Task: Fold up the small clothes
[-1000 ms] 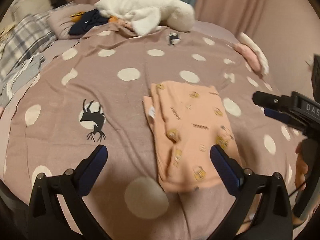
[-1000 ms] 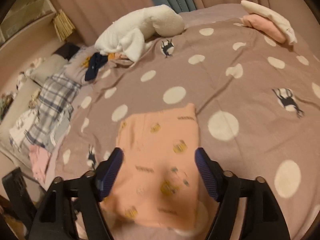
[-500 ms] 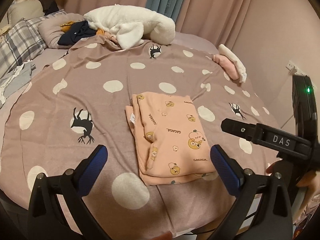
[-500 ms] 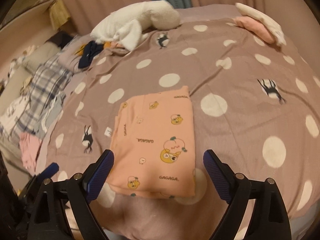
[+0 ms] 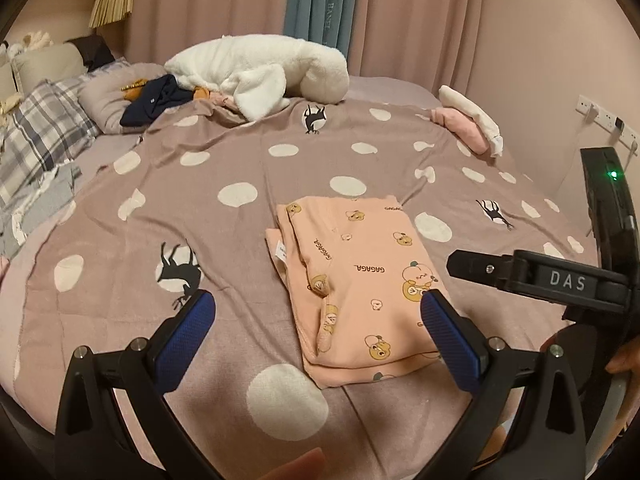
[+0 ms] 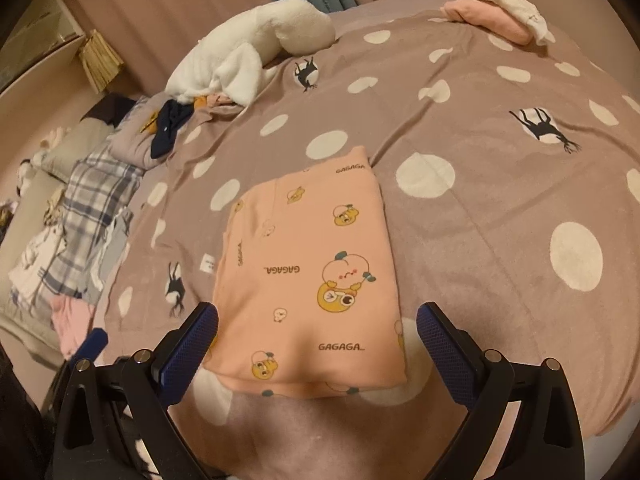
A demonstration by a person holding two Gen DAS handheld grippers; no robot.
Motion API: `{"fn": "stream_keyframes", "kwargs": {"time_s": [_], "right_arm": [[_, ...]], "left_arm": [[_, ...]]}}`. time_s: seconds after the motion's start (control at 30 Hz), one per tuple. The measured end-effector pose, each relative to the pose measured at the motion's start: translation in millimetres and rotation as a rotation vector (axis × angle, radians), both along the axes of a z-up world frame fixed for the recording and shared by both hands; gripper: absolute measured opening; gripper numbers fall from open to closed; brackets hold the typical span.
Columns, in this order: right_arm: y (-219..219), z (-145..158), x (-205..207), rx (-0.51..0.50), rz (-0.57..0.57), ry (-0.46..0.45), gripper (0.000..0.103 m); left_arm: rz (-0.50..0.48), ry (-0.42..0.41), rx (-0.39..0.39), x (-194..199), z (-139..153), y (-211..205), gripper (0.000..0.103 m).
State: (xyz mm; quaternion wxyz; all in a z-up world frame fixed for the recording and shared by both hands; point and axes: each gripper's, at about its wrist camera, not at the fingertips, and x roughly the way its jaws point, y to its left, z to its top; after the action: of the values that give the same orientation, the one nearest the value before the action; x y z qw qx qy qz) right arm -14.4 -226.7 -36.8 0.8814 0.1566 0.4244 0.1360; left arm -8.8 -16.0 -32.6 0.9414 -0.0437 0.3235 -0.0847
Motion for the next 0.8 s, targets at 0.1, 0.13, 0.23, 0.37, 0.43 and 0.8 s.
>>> {"fn": "stream_keyframes", "kwargs": {"time_s": [0.1,0.13,0.23,0.37,0.43,0.8], "right_arm": [[3,-2,0,-0.013,-0.007,0.0,0.099],[6,-4,1,-0.022,-0.001,0.009,0.099],[11,-8,1,-0.051,0.019,0.023,0.099],[15,-10,0,-0.087,0.014,0.028,0.099],[17,-10,-1,-0.097,0.021,0.02,0.099],[22,-9,-4,-0.141,0.007,0.012,0.099]], "left_arm": [[-0.024,0.012,-0.054,2,-1,3,0.103],[-0.025,0.006,-0.077,2,1,5,0.103],[0.029,-0.032,-0.106,-3,5,6,0.103],[0.0,-0.057,-0.089,-8,8,-1,0.102],[0.007,-0.061,-0.078,-10,9,-2,0.103],[0.034,-0.057,-0.076,-9,9,3,0.103]]}}
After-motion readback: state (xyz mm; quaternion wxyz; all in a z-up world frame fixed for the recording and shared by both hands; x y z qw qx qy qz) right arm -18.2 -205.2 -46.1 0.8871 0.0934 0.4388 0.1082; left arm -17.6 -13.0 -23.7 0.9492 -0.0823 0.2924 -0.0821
